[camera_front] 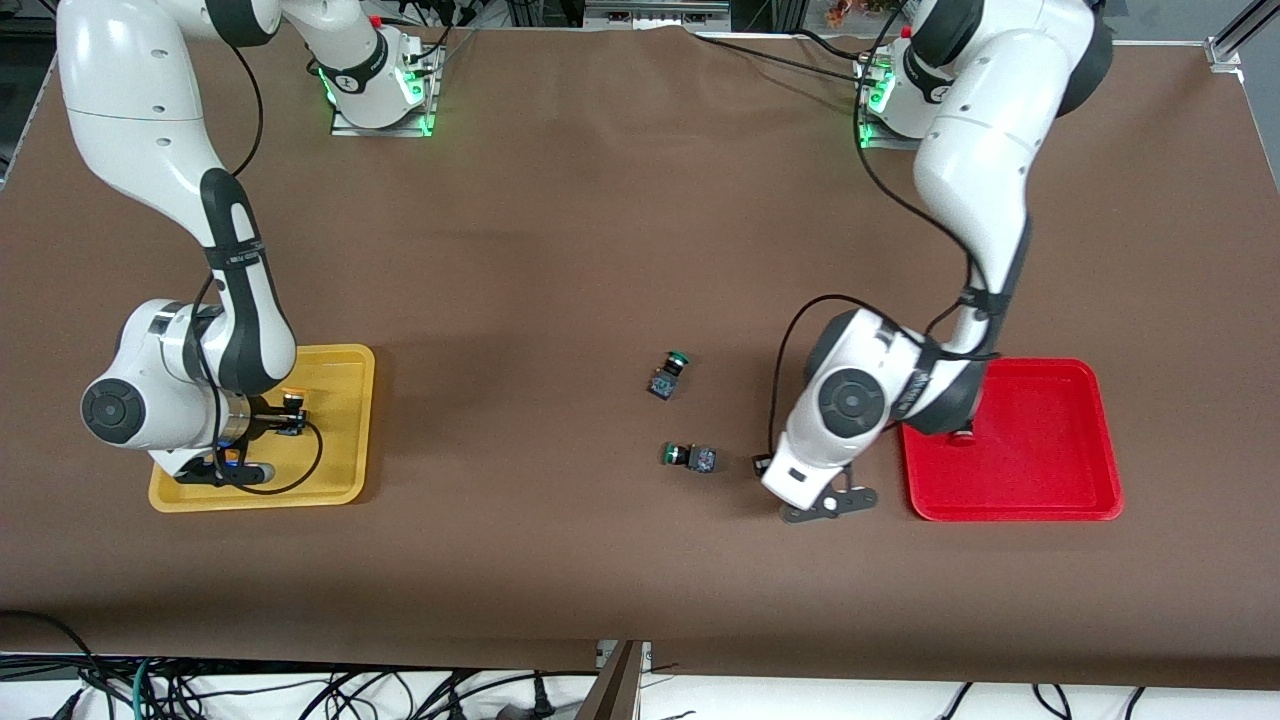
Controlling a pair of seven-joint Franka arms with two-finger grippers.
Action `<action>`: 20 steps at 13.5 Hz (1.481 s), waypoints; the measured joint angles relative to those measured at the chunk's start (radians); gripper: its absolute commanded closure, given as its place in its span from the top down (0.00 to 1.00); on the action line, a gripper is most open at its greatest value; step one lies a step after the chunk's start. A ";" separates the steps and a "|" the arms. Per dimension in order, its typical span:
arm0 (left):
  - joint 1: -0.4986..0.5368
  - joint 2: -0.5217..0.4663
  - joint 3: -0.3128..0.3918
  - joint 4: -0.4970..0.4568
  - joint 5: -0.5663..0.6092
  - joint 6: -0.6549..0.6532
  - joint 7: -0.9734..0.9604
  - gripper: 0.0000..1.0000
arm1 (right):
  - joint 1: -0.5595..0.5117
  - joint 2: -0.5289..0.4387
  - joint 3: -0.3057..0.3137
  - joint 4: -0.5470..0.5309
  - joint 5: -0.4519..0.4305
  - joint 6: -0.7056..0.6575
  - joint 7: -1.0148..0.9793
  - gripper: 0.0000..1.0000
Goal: Place red and yellow buttons in trays
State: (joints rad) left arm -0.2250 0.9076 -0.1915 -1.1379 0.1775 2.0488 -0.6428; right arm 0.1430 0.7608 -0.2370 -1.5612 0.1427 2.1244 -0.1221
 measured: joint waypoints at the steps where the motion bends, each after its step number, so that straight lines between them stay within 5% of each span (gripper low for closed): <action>1: 0.035 -0.031 0.001 0.000 -0.030 -0.047 0.062 0.13 | 0.000 -0.002 0.000 0.002 0.000 0.003 -0.005 0.99; 4: 0.170 -0.094 0.001 -0.008 -0.065 -0.149 0.265 0.13 | 0.000 -0.047 0.000 0.034 0.000 -0.024 -0.058 0.99; 10: 0.429 -0.113 0.003 -0.088 -0.067 -0.159 0.614 0.13 | 0.001 -0.225 -0.001 0.209 -0.024 -0.392 -0.092 1.00; 14: 0.581 -0.113 0.005 -0.200 -0.067 -0.024 0.812 0.13 | 0.002 -0.304 0.000 0.278 -0.025 -0.565 -0.092 1.00; 18: 0.614 -0.139 0.002 -0.395 -0.067 0.172 0.857 0.13 | 0.022 -0.392 0.008 0.284 -0.033 -0.716 -0.092 1.00; 19: 0.610 -0.154 0.000 -0.424 -0.064 0.184 0.856 0.19 | 0.035 -0.399 0.010 0.290 -0.049 -0.749 -0.092 1.00; 20: 0.607 -0.168 -0.002 -0.445 -0.061 0.186 0.856 0.82 | 0.047 -0.400 0.011 0.304 -0.060 -0.784 -0.092 1.00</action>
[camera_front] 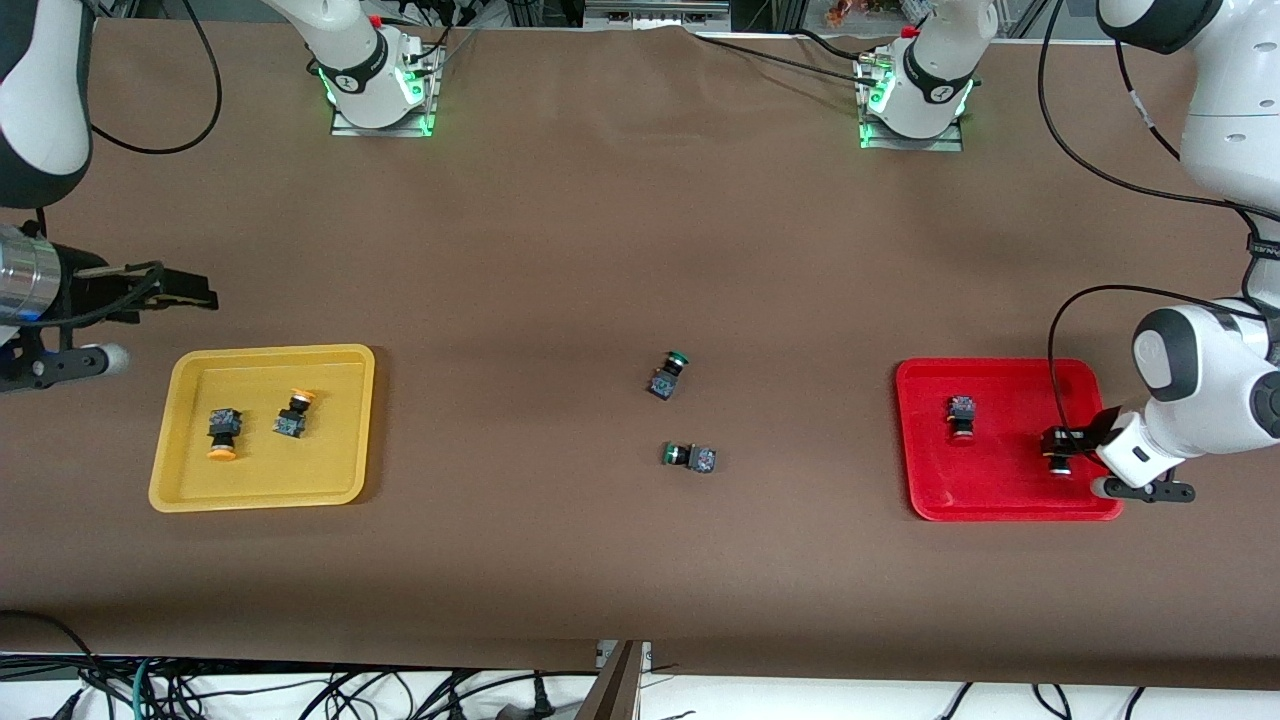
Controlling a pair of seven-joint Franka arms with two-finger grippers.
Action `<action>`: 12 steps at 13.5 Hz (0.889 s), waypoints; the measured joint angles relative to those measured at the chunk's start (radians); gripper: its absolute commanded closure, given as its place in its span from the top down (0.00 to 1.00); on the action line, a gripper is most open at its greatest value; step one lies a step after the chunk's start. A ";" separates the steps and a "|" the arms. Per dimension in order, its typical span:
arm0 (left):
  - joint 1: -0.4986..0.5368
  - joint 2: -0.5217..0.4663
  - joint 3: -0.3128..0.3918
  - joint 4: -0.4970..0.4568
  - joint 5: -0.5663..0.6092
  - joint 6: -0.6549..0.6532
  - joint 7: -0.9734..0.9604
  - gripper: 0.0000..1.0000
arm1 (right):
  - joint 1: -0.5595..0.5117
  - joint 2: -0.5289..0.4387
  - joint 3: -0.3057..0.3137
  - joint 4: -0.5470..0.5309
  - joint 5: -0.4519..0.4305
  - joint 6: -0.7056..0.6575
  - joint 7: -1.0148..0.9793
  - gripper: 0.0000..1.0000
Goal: Place red and yellow buttons in trays
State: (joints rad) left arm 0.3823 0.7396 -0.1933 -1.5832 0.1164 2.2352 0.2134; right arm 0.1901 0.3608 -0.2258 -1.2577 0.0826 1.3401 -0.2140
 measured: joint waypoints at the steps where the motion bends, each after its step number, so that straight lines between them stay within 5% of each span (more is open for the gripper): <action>1: -0.002 -0.015 -0.001 -0.016 0.002 0.000 0.000 1.00 | 0.006 0.000 0.002 0.021 -0.006 -0.029 0.000 1.00; 5: -0.004 -0.069 -0.004 -0.028 0.023 -0.020 0.000 1.00 | -0.010 -0.055 0.005 0.074 -0.039 -0.032 0.000 1.00; 12: -0.004 -0.393 -0.029 0.018 0.020 -0.362 0.001 1.00 | -0.122 -0.268 0.229 -0.109 -0.159 -0.017 0.019 1.00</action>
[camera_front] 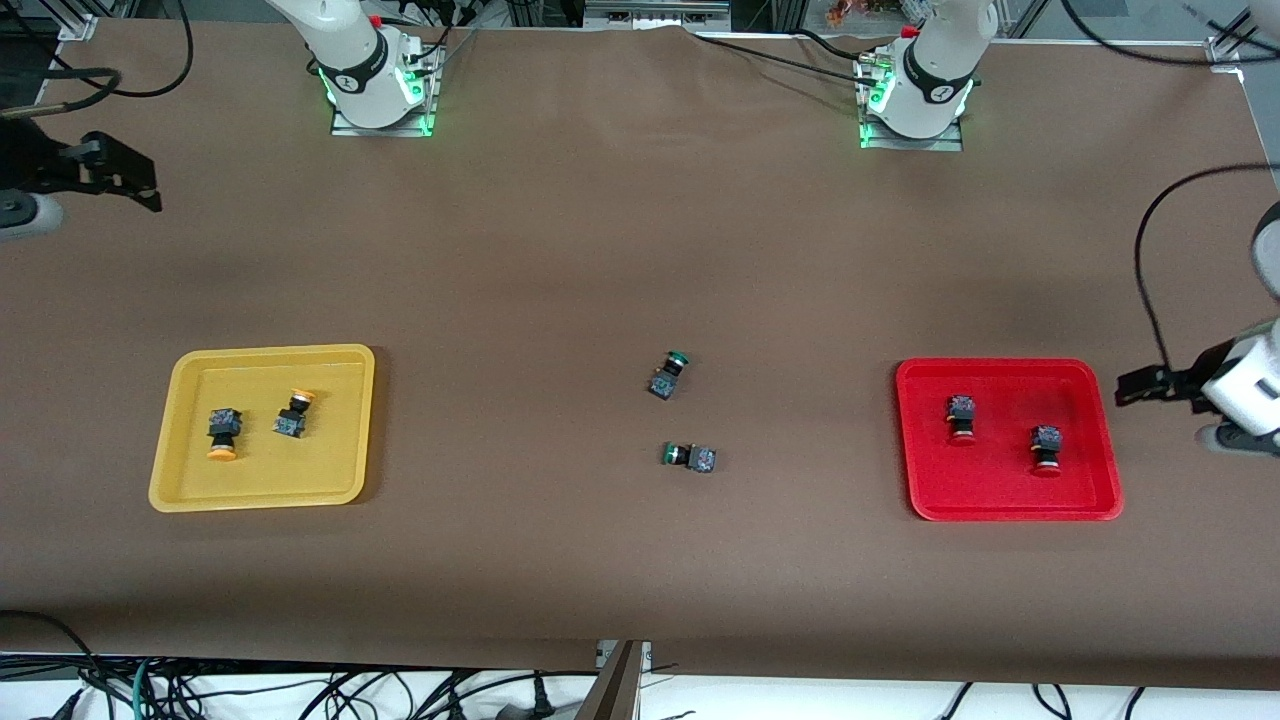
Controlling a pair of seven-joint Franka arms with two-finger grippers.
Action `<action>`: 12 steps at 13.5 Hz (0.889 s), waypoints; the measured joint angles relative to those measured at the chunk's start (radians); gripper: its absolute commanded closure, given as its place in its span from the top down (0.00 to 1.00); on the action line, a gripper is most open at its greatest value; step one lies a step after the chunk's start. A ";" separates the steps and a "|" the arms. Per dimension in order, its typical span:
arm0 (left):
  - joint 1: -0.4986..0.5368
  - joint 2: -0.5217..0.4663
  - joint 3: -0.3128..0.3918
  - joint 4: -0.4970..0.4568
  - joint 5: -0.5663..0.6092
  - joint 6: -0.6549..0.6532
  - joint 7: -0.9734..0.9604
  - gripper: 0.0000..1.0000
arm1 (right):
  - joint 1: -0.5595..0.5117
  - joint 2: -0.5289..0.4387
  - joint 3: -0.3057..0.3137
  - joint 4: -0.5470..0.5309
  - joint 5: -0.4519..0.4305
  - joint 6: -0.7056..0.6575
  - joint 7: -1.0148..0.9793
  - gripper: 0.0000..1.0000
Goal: Place red and yellow buttons in trays
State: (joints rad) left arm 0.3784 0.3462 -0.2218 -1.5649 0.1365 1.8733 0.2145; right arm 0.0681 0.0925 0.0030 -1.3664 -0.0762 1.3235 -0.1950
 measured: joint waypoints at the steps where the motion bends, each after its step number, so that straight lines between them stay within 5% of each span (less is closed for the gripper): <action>1: 0.000 -0.044 -0.012 0.003 -0.016 -0.053 -0.003 1.00 | -0.001 -0.009 0.003 -0.020 0.000 0.001 0.018 1.00; 6: -0.025 -0.186 -0.023 -0.008 -0.094 -0.169 -0.004 1.00 | -0.011 -0.002 0.003 -0.042 0.000 0.015 0.064 1.00; 12: -0.371 -0.286 0.236 -0.038 -0.112 -0.214 -0.090 1.00 | -0.011 0.010 0.006 -0.042 0.000 0.031 0.064 1.00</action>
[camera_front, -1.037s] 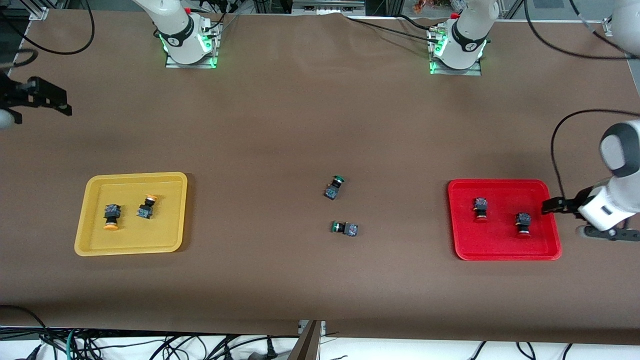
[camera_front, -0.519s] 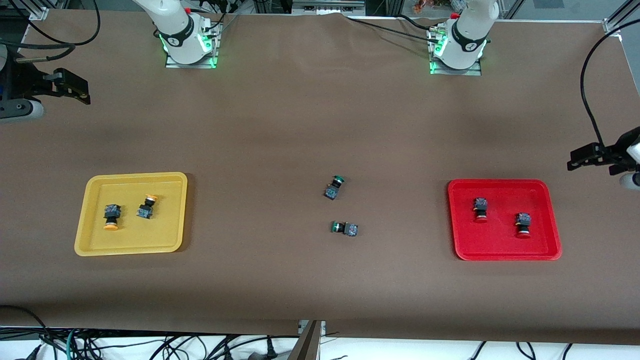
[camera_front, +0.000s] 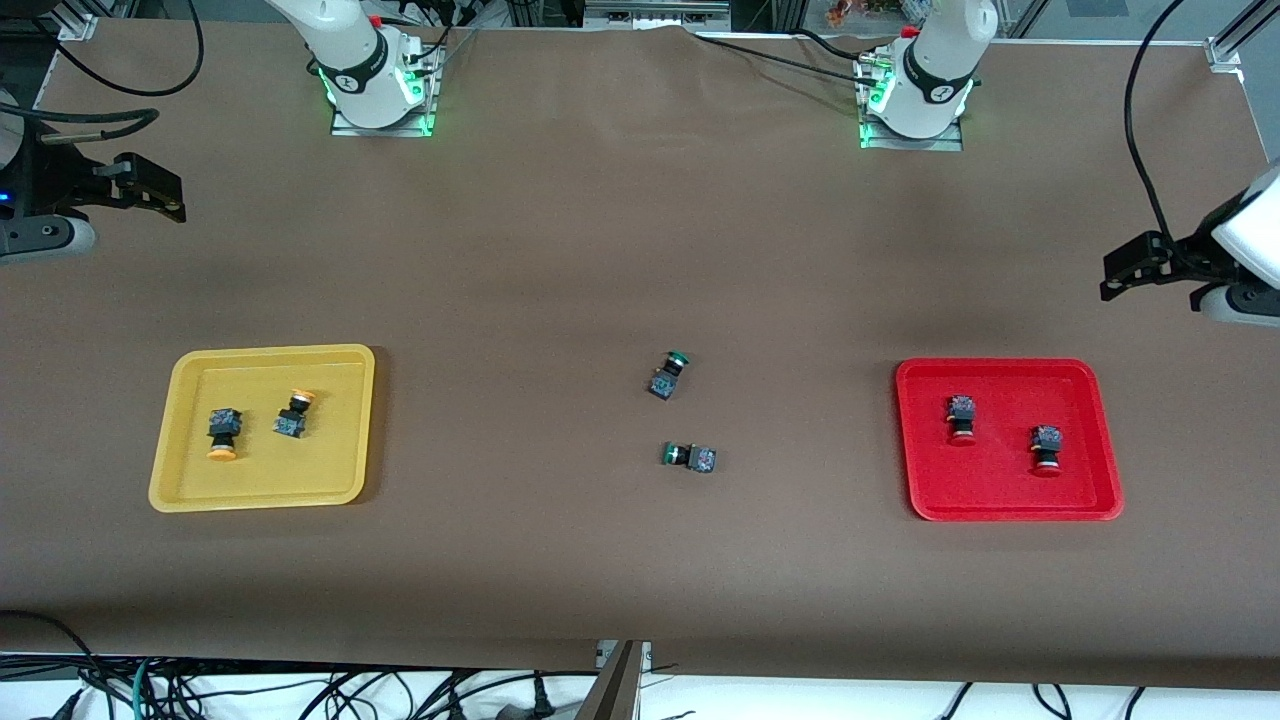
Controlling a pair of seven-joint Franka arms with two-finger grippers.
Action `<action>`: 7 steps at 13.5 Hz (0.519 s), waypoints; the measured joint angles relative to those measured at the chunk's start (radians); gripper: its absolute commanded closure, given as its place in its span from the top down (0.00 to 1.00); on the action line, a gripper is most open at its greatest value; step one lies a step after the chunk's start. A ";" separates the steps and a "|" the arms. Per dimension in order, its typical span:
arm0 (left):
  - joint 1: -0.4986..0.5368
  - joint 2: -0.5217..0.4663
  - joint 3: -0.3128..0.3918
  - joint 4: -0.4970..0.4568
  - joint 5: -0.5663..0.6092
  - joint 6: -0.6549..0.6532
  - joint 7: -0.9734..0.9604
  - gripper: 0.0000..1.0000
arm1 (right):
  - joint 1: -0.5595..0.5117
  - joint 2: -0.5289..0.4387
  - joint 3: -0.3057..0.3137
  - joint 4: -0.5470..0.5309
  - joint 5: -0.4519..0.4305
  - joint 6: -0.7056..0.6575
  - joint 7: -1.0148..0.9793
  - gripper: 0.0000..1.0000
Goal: Place red and yellow buttons in trays
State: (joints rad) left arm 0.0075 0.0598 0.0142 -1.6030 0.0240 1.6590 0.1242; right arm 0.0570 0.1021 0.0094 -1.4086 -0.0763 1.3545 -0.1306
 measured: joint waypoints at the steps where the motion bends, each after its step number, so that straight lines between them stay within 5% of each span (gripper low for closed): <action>1: -0.037 -0.009 0.030 0.000 0.000 -0.009 -0.005 1.00 | 0.000 0.001 0.000 0.000 0.000 0.001 0.000 1.00; 7: -0.054 -0.020 0.047 0.001 -0.010 -0.031 -0.035 1.00 | 0.000 0.006 0.002 0.000 0.000 0.004 0.000 1.00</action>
State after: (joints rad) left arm -0.0463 0.0396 0.0616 -1.6023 0.0139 1.6278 0.0893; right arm 0.0571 0.1077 0.0109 -1.4086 -0.0763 1.3581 -0.1304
